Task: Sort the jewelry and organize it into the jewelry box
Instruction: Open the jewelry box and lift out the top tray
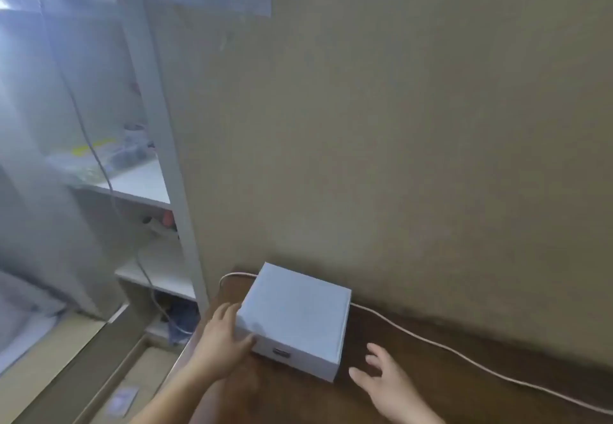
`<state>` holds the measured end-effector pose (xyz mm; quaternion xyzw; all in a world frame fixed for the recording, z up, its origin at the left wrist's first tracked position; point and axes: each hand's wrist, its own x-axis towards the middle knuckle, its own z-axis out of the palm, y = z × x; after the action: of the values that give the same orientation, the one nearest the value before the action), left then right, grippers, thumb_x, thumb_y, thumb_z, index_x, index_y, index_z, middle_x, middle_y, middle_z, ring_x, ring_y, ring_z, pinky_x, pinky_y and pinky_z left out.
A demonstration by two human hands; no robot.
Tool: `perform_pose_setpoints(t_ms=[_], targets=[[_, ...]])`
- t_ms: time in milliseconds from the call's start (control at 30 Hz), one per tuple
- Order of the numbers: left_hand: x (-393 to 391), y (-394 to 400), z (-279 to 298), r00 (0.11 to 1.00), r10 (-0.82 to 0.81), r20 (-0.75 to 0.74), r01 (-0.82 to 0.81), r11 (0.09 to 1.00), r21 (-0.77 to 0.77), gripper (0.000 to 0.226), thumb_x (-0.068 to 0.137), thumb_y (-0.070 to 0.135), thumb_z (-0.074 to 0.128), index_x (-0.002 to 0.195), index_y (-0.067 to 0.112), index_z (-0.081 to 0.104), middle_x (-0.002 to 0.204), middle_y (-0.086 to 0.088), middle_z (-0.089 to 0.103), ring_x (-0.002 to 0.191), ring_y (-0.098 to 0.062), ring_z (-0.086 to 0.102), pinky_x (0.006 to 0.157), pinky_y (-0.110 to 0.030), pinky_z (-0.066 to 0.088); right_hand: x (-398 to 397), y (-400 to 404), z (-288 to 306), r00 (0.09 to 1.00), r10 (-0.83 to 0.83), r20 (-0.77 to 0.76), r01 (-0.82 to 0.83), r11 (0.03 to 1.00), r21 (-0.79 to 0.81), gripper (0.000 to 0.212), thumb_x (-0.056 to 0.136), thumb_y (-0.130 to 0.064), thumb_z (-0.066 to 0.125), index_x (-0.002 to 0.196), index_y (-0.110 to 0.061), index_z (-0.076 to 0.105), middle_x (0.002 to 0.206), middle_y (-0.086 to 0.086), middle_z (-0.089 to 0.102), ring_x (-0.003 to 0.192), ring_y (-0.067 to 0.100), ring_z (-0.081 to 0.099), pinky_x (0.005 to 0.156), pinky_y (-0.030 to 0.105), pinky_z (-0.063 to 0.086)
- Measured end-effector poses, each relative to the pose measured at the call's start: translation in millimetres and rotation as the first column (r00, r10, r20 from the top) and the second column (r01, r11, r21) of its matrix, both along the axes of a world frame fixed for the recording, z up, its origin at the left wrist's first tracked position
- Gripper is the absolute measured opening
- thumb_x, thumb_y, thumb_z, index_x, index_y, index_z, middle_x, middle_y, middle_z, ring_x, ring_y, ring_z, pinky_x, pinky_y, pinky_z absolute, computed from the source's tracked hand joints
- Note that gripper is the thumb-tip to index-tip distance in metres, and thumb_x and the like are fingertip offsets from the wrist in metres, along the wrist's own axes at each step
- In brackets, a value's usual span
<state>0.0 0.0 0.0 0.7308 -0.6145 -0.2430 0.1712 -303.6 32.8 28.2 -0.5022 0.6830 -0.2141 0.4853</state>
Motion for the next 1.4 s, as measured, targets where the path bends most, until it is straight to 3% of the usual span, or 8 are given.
perform_pose_setpoints(t_ms=[100,233,400,667,1033,1167,1233,1400], targets=[[13.4,-14.6,-21.4,0.978,0.118,-0.17,-0.113,0.993,0.038,0.068,0.087,0.044,0.068,0.143,0.015,0.043,0.142,-0.002,0.048,0.128,-0.019,0.044,0.098,-0.031,0.038,19.0,-5.7,-24.4,0.988,-0.01,0.151,-0.012,0.989,0.149,0.127,0.048,-0.06,0.086,0.151,-0.019,0.025,0.154,0.001,0.036,0.133,0.018,0.045,0.103,0.032,0.042],[11.6,-27.7,-33.6,0.953,0.125,-0.276,-0.094,0.988,0.124,0.043,0.09,0.047,0.064,0.123,0.02,0.056,0.116,0.001,0.063,0.091,-0.012,0.058,0.061,-0.015,0.041,36.3,-17.6,-46.2,0.96,-0.077,0.271,0.04,0.989,0.139,0.075,0.085,-0.021,0.071,0.149,-0.019,0.032,0.147,-0.005,0.044,0.134,0.018,0.044,0.108,0.038,0.038],[-0.4,0.7,-42.7,0.926,0.181,-0.332,-0.151,0.982,0.114,0.032,0.091,0.043,0.06,0.115,0.023,0.053,0.108,0.004,0.063,0.1,-0.018,0.06,0.083,-0.038,0.055,43.4,-1.3,-50.3,0.934,-0.179,0.311,0.167,0.984,0.066,0.053,0.086,-0.009,0.068,0.131,-0.03,0.052,0.119,-0.014,0.064,0.112,0.007,0.058,0.079,0.019,0.046],[-40.0,87.3,-36.8,0.939,-0.018,-0.344,0.053,0.994,0.093,0.026,0.071,0.047,0.063,0.087,0.027,0.064,0.087,0.014,0.07,0.079,0.0,0.066,0.073,-0.03,0.058,-19.4,69.9,-50.5,0.94,-0.294,0.171,0.292,0.956,0.041,0.07,0.081,-0.001,0.067,0.139,-0.032,0.044,0.134,-0.009,0.058,0.126,0.014,0.051,0.109,0.045,0.039],[-88.8,163.7,-56.1,0.786,-0.19,-0.589,0.292,0.953,0.083,0.032,0.071,0.033,0.082,0.097,0.017,0.071,0.091,0.007,0.076,0.086,-0.004,0.072,0.084,-0.035,0.059,-51.0,168.7,-79.4,0.766,-0.643,0.007,0.642,0.764,-0.066,0.077,0.081,-0.003,0.072,0.146,-0.017,0.034,0.146,0.002,0.046,0.133,0.023,0.045,0.107,0.042,0.04],[-94.9,166.3,-57.7,0.888,-0.318,-0.333,0.326,0.945,-0.032,0.069,0.064,0.055,0.078,0.121,0.033,0.048,0.135,0.021,0.04,0.119,0.007,0.045,0.104,-0.021,0.042,-9.0,184.2,-87.8,0.815,-0.572,-0.089,0.557,0.817,-0.15,0.05,0.076,-0.014,0.078,0.119,-0.015,0.053,0.121,0.005,0.059,0.116,0.023,0.056,0.096,0.033,0.044],[-100.4,165.7,-56.7,0.906,-0.413,-0.089,0.403,0.908,-0.114,0.088,0.061,0.065,0.072,0.135,0.033,0.036,0.143,0.014,0.023,0.132,-0.003,0.027,0.111,-0.024,0.029,2.8,182.3,-88.7,0.841,-0.53,-0.106,0.511,0.844,-0.164,0.045,0.076,-0.024,0.078,0.114,-0.02,0.055,0.117,0.0,0.062,0.113,0.019,0.058,0.089,0.029,0.046],[-124.8,159.2,-54.7,0.814,-0.508,0.281,0.566,0.803,-0.188,0.081,0.064,0.069,0.061,0.134,0.032,0.041,0.145,0.002,0.034,0.132,-0.03,0.031,0.112,-0.048,0.035,3.4,173.5,-82.1,0.772,-0.549,-0.32,0.487,0.835,-0.257,0.038,0.07,-0.049,0.075,0.097,-0.03,0.056,0.103,-0.011,0.069,0.098,0.016,0.066,0.067,0.026,0.047]])
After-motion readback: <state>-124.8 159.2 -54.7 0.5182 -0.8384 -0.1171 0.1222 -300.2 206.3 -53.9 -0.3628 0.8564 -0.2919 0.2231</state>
